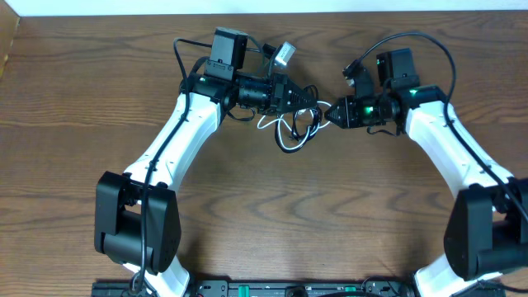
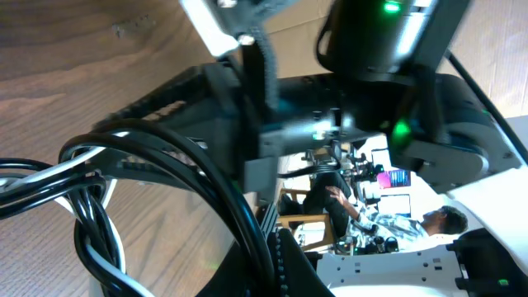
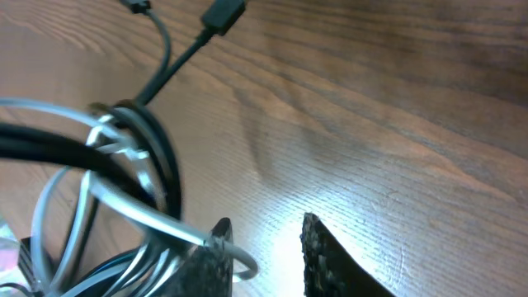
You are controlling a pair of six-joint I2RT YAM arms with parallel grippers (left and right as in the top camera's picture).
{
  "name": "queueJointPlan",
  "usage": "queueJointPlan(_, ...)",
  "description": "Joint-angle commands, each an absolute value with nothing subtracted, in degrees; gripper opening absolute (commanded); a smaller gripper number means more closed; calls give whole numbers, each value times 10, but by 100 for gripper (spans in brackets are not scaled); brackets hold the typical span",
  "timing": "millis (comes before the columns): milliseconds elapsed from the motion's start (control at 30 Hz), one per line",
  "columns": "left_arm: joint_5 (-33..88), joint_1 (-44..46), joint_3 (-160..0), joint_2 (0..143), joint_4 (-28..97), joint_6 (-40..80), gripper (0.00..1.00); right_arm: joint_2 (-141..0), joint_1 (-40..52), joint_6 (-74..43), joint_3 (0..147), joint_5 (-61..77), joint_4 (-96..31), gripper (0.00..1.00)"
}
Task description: Untangle cables
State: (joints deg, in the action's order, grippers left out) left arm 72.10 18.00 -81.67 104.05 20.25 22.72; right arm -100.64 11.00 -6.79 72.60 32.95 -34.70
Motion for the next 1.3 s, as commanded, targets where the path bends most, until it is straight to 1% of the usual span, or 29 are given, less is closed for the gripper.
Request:
queueJointPlan(0,739,176,-818,1040,203,231,8,-1022,114,-76,725,314,-326,14)
queueJointPlan(67,739,176,-818,1040,203,231,7,-1023,114,-122,725,255,-315,7)
queueJointPlan(133,739,176,-818,1040,203,230,8,-1023,114,-170,725,202,-305,7)
queueJointPlan(300,739,176,-818,1040,203,230,8,-1023,115,-184,725,246,-258,17)
queueJointPlan(433,736,176,-818,1040,203,231,7,-1023,129,-195,725,245,-234,21)
queueJointPlan(500,724,176,-818,1040,203,231,8,-1027,139,-209,725,223,-228,21)
queueJointPlan(533,715,176,-818,1040,202,231,7,-1032,146,-226,725,189,-230,19)
queueJointPlan(567,711,176,-818,1040,203,231,7,-1033,148,-236,725,172,-234,18)
queueJointPlan(600,708,176,-818,1040,202,231,7,-1040,151,-268,725,124,-250,14)
queueJointPlan(700,694,164,-818,1040,200,233,7,-1043,147,-317,725,44,-296,9)
queueJointPlan(800,687,134,-819,1040,201,233,7,-1043,128,-321,725,-13,-346,8)
queueJointPlan(900,683,101,-819,1039,201,233,7,-1043,99,-321,725,-29,-386,6)
queueJointPlan(1000,683,64,-819,1039,203,233,7,-1043,67,-311,725,-26,-420,1)
queueJointPlan(1133,683,33,-819,1039,205,232,7,-1043,43,-289,725,-27,-441,1)
queueJointPlan(1267,678,28,-819,1039,205,230,7,-1043,16,-286,725,-28,-462,1)
